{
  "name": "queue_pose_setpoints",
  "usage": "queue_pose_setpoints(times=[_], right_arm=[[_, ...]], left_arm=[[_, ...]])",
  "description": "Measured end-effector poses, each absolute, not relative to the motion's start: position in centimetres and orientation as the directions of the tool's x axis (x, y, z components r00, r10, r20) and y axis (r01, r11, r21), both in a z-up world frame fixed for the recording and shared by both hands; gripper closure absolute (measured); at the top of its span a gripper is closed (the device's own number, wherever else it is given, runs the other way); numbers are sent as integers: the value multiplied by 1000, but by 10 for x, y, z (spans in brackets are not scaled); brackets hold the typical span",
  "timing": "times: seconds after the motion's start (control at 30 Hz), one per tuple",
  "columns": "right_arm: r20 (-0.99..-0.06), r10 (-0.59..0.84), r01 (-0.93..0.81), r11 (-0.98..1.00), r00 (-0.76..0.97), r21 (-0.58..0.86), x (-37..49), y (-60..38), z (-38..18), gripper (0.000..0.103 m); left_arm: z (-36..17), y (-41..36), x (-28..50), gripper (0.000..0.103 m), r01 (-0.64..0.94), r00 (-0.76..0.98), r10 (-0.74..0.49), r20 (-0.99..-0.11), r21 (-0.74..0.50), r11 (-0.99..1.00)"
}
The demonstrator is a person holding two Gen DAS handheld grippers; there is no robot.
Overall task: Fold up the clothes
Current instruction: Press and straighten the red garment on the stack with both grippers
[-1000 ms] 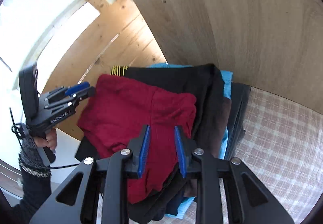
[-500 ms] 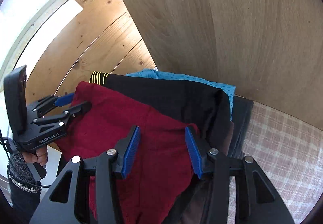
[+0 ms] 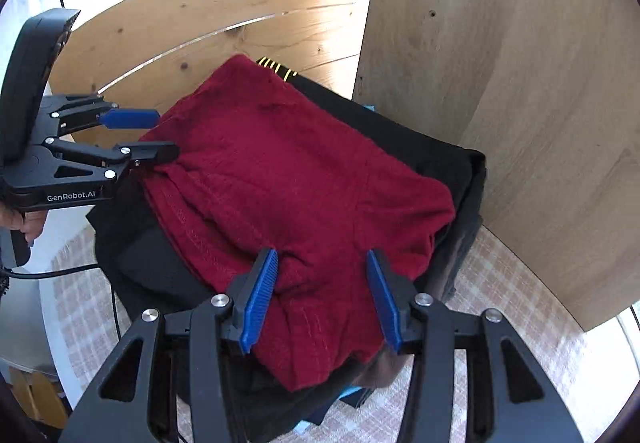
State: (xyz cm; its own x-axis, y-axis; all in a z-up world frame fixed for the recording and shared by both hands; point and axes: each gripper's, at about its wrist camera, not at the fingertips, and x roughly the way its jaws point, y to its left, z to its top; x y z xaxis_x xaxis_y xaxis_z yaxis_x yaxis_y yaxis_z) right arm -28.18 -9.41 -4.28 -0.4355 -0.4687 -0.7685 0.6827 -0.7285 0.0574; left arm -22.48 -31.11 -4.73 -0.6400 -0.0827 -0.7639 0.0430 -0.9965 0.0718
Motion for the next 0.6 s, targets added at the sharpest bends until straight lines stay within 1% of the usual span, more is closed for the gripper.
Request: queue_pose_setpoints(times=[0.03,0.1,0.13,0.2,0.27,0.3,0.4,0.43,0.47,0.5,0.6], right_arm=[[-737,-508,659,-743,-445,114,-276,-76,-30,57],[-674,-578,590,-766,-459,255,-271,-37,-9,48],[-664,-604,563,-762,-441,319,-272,-25,-5,42],[-661,-650,512,-739,-374,437,-276,-9,-4,42],[-667,-680,495,-711,-304,500,-275,-5,-12,42],[-690,-661,501,-722,-294,478,-271,-8,-17,42],[-777,-556,537,-769,-294,347,-260,-28,-35,44],[-801,-522,548,-778,-293,307,-258,-36,-42,47],[-807,-521,554,-773,-277,309,-260,-41,-46,56],[-804,-538,555,-762,-254,334,-265,-44,-49,59],[-785,-591,542,-727,-184,421,-283,-52,-57,59]], left_arm=[[-38,-308,-213,54,38,-661,-57,-748,42,-998],[-25,-296,-197,54,-1,-683,-1,-731,2,-1000],[-24,-287,-194,53,-33,-680,25,-733,-4,-999],[-21,-269,-189,53,-97,-673,77,-736,-16,-995],[-23,-252,-188,53,-152,-654,115,-748,-19,-988],[-28,-242,-190,53,-180,-639,127,-759,-13,-984],[-45,-222,-202,53,-237,-597,138,-790,9,-972],[-51,-217,-207,53,-250,-587,139,-798,15,-968],[-55,-215,-209,53,-256,-578,142,-804,14,-967],[-58,-212,-212,53,-261,-569,144,-810,12,-965],[-63,-206,-213,53,-283,-553,163,-817,0,-959]])
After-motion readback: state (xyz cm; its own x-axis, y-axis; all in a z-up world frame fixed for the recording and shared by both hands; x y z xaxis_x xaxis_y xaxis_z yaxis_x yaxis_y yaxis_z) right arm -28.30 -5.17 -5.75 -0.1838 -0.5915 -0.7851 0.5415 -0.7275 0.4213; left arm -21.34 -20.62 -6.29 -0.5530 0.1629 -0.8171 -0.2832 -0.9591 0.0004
